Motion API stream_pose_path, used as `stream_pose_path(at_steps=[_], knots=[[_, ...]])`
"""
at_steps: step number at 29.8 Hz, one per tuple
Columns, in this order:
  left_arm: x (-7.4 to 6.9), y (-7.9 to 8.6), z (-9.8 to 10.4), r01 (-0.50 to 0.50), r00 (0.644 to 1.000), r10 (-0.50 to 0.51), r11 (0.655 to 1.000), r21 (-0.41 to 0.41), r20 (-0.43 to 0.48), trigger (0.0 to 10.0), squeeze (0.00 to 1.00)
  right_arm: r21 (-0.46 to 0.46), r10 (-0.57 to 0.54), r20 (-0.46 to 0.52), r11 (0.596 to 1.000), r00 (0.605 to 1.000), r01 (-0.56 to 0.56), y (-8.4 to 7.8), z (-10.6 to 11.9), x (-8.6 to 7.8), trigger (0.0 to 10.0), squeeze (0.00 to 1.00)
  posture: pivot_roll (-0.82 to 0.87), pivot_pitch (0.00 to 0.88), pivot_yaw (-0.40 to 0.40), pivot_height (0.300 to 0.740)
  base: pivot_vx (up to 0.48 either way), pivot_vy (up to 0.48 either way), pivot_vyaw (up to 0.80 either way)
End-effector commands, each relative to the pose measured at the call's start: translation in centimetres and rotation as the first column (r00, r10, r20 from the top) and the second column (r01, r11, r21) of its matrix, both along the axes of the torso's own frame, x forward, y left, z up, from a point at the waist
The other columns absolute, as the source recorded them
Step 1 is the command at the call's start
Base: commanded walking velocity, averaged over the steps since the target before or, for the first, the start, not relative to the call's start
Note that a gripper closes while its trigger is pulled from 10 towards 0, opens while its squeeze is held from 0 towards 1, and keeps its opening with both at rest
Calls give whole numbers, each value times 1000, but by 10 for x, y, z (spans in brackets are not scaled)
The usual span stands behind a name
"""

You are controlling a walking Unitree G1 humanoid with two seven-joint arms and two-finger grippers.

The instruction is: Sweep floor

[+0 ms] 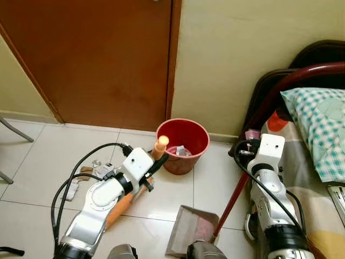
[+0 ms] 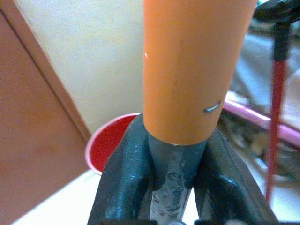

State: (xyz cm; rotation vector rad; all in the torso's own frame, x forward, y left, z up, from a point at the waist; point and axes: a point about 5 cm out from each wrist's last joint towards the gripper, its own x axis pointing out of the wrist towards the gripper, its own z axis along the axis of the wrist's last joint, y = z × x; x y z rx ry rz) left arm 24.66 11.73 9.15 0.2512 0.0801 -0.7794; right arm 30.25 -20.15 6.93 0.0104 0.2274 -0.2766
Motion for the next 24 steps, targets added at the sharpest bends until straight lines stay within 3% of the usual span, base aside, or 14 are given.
stream_pose_path(at_steps=[1,3,7,10,17,24], knots=[[-5,-4,-1,32,998,-35,998,-53,-49,10000,0,5,-2,1,1000,1000,2,2,1,4,10000,0,13,102,-38,740,0,0,0],[-7,-4,1,38,997,-42,997,-70,-59,10000,0,12,10,2,1000,1000,-10,7,2,8,10000,0,16,102,-39,740,0,0,0],[-9,-5,8,-8,990,-20,980,-199,-140,10000,0,23,63,19,998,998,-63,25,8,20,10000,0,19,108,-44,740,0,0,0],[-5,-6,13,-43,989,5,968,-249,-150,10000,0,42,108,23,993,994,-109,35,8,23,10000,0,20,113,-49,740,0,0,0],[3,-8,25,-112,982,46,921,-374,-182,10000,0,86,185,23,979,982,-187,51,5,22,10000,0,17,117,-49,740,0,0,0],[16,2,39,-220,970,144,860,-461,-195,10000,0,128,228,55,964,972,-234,61,7,21,10000,0,11,123,-48,740,0,0,0]])
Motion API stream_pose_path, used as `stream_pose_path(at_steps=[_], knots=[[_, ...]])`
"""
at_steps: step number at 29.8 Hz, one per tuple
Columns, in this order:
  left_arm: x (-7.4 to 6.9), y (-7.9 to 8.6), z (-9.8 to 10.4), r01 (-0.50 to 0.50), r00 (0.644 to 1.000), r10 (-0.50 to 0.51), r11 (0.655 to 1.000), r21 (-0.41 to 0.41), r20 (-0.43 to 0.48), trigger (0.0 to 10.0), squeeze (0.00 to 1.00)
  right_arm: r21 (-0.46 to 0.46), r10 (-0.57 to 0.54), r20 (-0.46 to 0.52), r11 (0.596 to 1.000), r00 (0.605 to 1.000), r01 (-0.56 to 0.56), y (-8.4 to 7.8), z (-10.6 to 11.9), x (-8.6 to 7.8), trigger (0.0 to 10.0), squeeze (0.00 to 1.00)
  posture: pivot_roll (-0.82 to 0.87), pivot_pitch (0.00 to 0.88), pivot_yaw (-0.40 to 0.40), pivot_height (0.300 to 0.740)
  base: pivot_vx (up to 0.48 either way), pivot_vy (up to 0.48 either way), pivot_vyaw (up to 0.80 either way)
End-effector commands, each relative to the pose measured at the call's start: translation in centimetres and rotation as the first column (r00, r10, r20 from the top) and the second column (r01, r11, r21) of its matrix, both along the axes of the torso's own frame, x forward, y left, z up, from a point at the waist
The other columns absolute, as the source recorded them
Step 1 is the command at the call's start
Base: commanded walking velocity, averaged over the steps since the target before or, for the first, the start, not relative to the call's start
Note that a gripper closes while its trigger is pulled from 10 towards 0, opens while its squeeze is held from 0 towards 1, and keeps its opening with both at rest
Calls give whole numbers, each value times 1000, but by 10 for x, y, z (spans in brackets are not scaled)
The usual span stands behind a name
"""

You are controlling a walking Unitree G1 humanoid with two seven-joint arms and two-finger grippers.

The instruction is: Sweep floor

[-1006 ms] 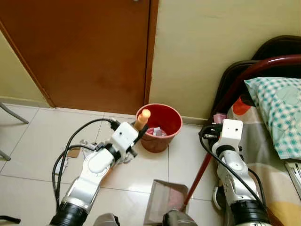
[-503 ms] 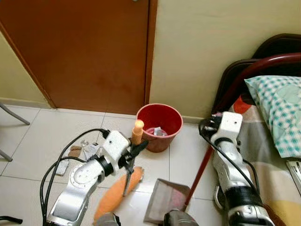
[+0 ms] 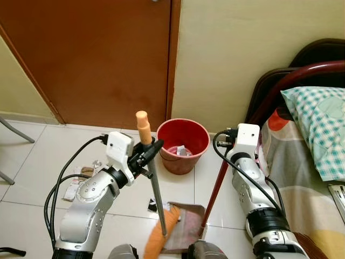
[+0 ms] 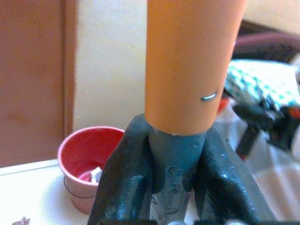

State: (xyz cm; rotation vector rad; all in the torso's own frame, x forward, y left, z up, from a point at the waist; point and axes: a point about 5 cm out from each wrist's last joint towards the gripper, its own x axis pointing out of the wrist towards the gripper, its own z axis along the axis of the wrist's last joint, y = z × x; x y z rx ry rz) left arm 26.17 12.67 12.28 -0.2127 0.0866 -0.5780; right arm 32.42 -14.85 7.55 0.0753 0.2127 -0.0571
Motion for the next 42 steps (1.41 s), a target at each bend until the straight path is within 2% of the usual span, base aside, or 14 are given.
stream_pose_path(at_steps=[1,3,6,9,12,14,17,20,24,26,29,31,37,42], knots=[[4,-4,11,-5,1000,6,994,-111,12,10000,0,54,34,14,998,999,-35,10,2,0,10000,0,12,124,-49,740,0,0,0],[10,2,17,-51,998,54,987,-151,12,10000,0,61,54,20,997,998,-55,15,4,2,10000,0,13,126,-51,740,0,0,0],[13,9,19,-100,995,103,982,-160,14,10000,0,64,71,26,995,997,-72,19,5,3,10000,0,15,128,-53,740,0,0,0],[17,23,20,-184,982,189,976,-121,31,10000,0,47,91,30,995,995,-92,20,6,4,10000,0,17,133,-55,740,0,0,0],[19,30,22,-222,972,227,971,-86,54,10000,0,30,96,31,995,995,-97,18,7,4,10000,0,15,143,-61,740,0,0,0],[21,45,24,-296,950,296,955,-16,94,10000,0,11,89,30,996,996,-90,11,6,3,10000,0,9,158,-63,740,0,0,0],[21,52,25,-331,939,327,943,22,105,10000,0,-1,82,30,997,996,-82,4,6,1,10000,0,7,172,-66,740,0,0,0],[18,66,23,-396,915,388,917,59,112,10000,0,-29,71,36,997,997,-70,-8,5,-4,10000,0,7,182,-71,740,0,0,0],[12,74,15,-453,889,444,889,70,113,10000,0,-34,12,34,999,999,-11,-26,1,-12,10000,0,7,169,-80,740,0,0,0],[11,76,13,-480,874,470,875,68,120,10000,0,-30,0,42,1000,999,1,-29,1,-14,10000,0,4,164,-79,740,0,0,0],[10,79,11,-499,864,491,864,60,113,10000,0,-31,-3,45,1000,999,4,-31,0,-17,10000,0,5,151,-74,740,0,0,0],[9,82,3,-486,873,474,866,122,114,10000,0,-40,2,55,999,999,0,-33,-1,-23,10000,0,8,146,-62,740,0,0,0],[3,91,-13,-476,879,465,856,202,100,10000,0,-52,-7,72,999,997,11,-39,1,-29,10000,0,9,122,-48,740,0,0,0],[1,91,-20,-471,882,461,854,223,97,10000,0,-44,-11,96,999,995,15,-43,5,-34,10000,0,11,116,-47,740,0,0,0]])
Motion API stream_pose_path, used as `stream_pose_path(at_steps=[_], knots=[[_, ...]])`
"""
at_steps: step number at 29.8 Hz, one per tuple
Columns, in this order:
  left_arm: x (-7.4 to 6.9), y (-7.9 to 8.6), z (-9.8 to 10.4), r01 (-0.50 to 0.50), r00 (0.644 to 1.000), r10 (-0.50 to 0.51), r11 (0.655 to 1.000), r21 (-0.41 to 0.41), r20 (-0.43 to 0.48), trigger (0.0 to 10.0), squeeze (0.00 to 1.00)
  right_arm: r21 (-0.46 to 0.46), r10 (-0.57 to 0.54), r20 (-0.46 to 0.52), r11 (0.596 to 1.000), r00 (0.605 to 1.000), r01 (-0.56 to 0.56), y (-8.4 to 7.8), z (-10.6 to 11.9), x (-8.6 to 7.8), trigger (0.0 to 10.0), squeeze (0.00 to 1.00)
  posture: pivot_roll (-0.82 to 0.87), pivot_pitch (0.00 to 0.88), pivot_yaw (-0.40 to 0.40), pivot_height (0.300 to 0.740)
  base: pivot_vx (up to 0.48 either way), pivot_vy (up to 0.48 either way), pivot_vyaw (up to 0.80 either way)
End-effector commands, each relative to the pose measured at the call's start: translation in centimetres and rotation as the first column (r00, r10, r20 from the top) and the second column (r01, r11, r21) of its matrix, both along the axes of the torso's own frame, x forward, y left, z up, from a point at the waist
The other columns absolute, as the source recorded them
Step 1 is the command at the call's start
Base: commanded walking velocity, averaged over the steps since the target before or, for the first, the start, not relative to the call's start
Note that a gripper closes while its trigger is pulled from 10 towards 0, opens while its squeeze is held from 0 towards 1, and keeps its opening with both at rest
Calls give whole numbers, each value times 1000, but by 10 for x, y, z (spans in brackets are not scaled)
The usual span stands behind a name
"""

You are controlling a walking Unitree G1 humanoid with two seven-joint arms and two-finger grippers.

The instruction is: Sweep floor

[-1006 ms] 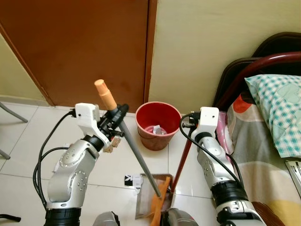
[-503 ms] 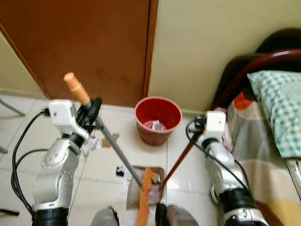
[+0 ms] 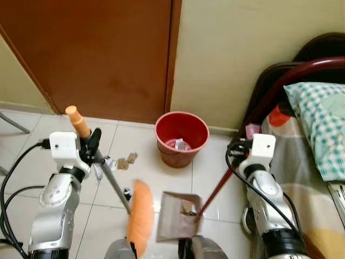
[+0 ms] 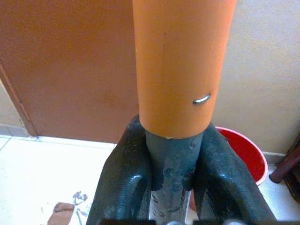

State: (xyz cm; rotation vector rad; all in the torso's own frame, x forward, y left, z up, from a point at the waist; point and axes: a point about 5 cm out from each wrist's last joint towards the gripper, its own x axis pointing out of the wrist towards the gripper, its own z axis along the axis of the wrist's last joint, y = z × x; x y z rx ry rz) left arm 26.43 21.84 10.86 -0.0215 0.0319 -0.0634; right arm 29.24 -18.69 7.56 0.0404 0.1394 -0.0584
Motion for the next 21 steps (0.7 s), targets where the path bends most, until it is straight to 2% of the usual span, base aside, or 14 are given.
stream_pose_path(at_steps=[1,5,9,15,17,19,21], knots=[[-2,0,-6,19,999,-17,999,43,-28,10000,0,-4,-12,27,1000,1000,12,-5,6,-2,10000,0,15,106,-46,740,0,0,0],[-2,-3,-9,24,999,-23,999,47,-28,10000,0,21,2,48,1000,999,-3,-3,14,-2,10000,0,15,95,-44,740,0,0,0],[-4,-4,-14,22,999,-19,997,69,-42,10000,0,50,60,75,997,995,-64,1,27,-2,10000,0,20,89,-44,740,0,0,0],[-7,6,-22,-30,996,39,993,115,-76,10000,0,68,151,113,985,982,-159,-1,46,-11,10000,0,20,89,-44,740,0,0,0],[-8,9,-26,-50,994,61,990,129,-86,10000,0,89,180,137,977,974,-193,2,55,-10,10000,0,6,86,-45,740,0,0,0],[-7,10,-29,-64,993,77,989,135,-92,10000,0,146,233,185,954,955,-261,11,72,-7,10000,0,6,86,-45,740,0,0,0],[-7,9,-30,-66,992,79,988,141,-93,10000,0,165,259,209,941,943,-295,17,81,-4,10000,0,1,78,-42,740,0,0,0]])
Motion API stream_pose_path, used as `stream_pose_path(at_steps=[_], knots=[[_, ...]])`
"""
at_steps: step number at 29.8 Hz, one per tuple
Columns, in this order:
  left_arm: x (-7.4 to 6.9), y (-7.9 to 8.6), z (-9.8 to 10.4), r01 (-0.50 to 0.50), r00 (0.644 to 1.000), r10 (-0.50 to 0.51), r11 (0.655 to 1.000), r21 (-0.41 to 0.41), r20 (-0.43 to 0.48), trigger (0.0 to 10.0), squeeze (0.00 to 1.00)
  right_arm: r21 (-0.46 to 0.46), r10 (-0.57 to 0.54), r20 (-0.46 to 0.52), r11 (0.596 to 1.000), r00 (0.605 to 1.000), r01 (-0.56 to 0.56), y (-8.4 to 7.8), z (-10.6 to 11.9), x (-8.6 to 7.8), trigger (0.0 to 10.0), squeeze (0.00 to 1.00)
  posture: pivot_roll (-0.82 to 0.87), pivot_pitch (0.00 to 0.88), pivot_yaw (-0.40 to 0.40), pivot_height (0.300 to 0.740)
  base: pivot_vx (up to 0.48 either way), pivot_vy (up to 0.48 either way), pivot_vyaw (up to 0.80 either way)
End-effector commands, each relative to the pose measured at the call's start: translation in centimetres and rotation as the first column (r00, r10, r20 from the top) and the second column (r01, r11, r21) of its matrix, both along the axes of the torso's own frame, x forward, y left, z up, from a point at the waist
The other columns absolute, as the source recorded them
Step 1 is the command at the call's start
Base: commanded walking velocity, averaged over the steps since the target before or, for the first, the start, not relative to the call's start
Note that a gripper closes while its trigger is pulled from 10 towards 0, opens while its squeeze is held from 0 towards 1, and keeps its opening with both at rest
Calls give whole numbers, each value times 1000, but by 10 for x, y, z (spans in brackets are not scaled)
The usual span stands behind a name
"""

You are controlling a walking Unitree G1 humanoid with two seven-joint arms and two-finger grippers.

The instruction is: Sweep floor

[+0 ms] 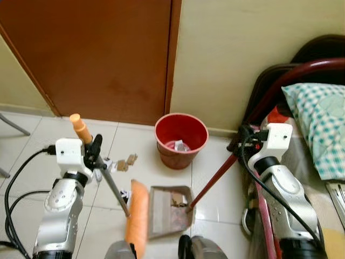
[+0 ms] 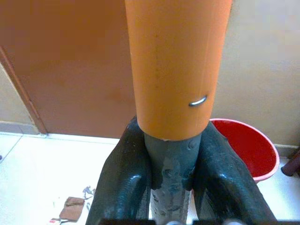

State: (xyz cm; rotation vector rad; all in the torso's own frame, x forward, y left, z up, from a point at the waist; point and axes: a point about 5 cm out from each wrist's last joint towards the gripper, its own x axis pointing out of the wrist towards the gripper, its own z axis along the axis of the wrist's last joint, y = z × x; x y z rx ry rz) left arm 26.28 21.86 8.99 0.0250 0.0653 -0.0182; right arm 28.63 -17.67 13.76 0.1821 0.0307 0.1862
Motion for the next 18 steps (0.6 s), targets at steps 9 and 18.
stream_pose_path(at_steps=[9,18], knots=[[-12,16,-19,-114,989,126,984,135,-84,10000,0,95,158,193,979,968,-179,31,67,11,10000,0,12,76,-43,740,0,0,0],[-8,11,-18,-126,988,136,984,124,-71,10000,0,121,122,310,979,943,-166,32,108,29,10000,0,6,76,-41,740,0,0,0]])
